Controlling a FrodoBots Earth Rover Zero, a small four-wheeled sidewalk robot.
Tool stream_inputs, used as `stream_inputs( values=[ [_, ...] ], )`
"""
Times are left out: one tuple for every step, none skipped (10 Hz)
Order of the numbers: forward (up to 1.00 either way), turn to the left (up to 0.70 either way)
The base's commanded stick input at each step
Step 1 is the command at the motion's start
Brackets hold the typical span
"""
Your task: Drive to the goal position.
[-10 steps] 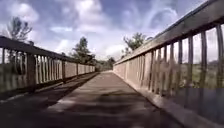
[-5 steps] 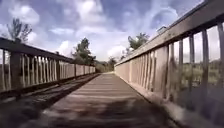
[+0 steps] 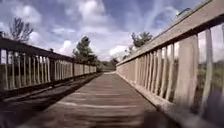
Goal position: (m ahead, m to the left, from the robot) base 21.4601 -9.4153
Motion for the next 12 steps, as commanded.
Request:
stream_inputs(
  values=[
    [1.0, 0.0],
    [1.0, 0.0],
    [1.0, 0.0],
    [1.0, 0.0],
    [1.0, 0.0],
    [1.0, 0.0],
    [1.0, 0.0],
    [1.0, 0.0],
    [1.0, 0.0],
    [1.0, 0.0],
    [1.0, 0.0],
    [1.0, 0.0]
  ],
)
